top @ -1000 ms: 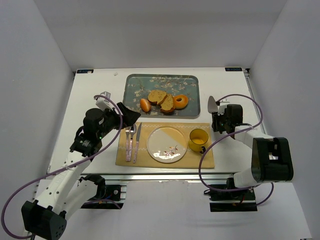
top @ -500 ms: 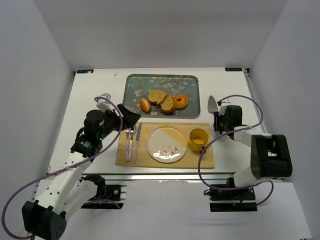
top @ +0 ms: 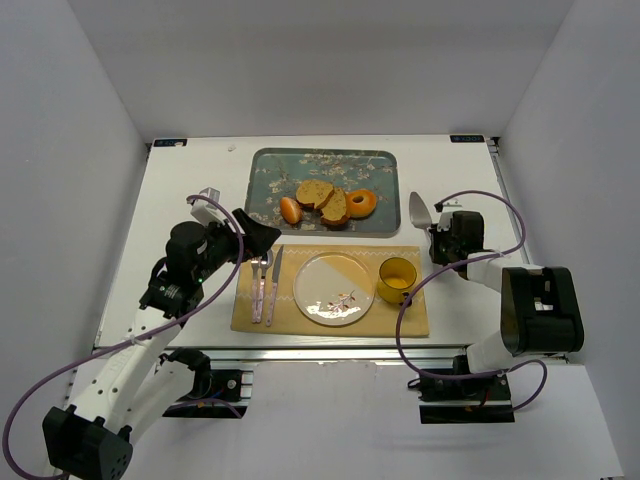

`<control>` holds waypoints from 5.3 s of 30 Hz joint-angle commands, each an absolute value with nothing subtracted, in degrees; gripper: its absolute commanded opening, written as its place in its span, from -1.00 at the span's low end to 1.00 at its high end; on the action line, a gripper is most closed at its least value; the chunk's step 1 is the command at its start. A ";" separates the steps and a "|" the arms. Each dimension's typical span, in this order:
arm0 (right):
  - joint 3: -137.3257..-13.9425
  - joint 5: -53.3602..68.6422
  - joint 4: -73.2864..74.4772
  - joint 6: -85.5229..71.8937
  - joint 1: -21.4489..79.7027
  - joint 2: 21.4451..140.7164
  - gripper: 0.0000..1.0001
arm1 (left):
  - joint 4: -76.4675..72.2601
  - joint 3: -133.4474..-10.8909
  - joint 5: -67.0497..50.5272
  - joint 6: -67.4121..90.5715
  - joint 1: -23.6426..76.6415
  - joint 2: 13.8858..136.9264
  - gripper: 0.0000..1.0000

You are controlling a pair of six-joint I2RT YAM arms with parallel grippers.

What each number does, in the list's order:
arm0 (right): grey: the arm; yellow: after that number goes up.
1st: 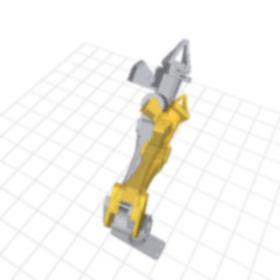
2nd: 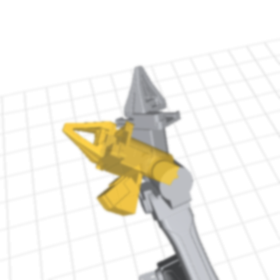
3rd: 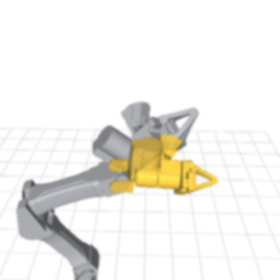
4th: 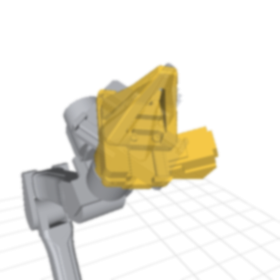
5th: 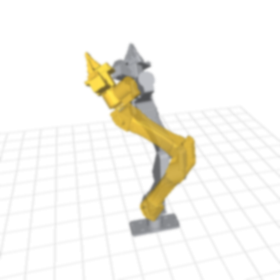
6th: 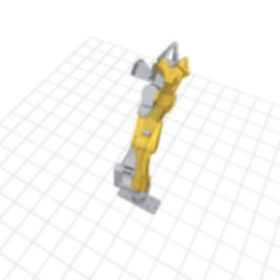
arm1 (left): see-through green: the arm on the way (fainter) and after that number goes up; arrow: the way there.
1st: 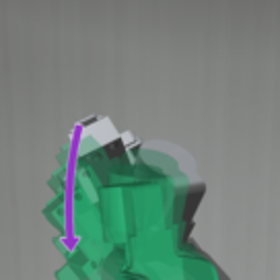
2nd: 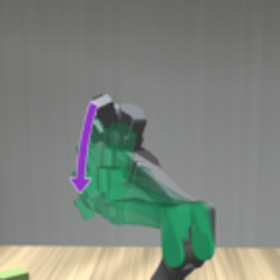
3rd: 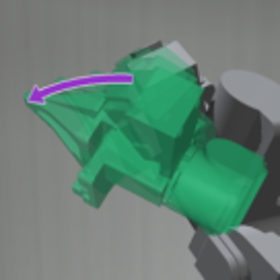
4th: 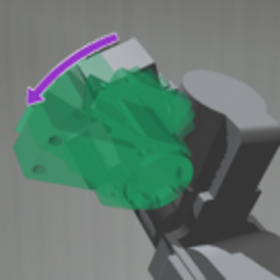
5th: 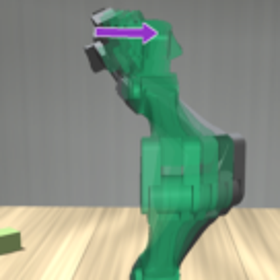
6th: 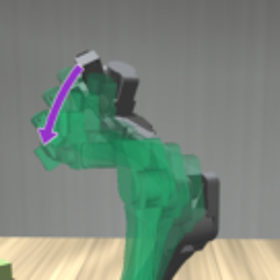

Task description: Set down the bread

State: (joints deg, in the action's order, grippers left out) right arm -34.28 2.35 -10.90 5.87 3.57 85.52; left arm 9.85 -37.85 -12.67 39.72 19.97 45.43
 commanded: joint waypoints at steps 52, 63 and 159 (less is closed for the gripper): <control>-78.76 0.26 21.45 44.03 11.51 107.93 -1.00 | 9.14 -37.53 -11.25 39.81 19.60 43.24 0.96; -65.05 -0.53 13.45 45.09 13.89 102.66 -1.00 | 10.28 -38.06 -11.16 39.73 19.60 42.72 0.96; -76.64 16.61 32.35 59.41 9.58 105.82 -1.00 | 8.52 -37.97 -12.22 40.69 19.60 43.42 0.96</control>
State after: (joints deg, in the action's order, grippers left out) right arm -77.49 16.56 34.24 55.59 7.92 108.84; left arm 9.32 -36.91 -11.38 40.56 19.92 43.53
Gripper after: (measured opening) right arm 0.218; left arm 0.976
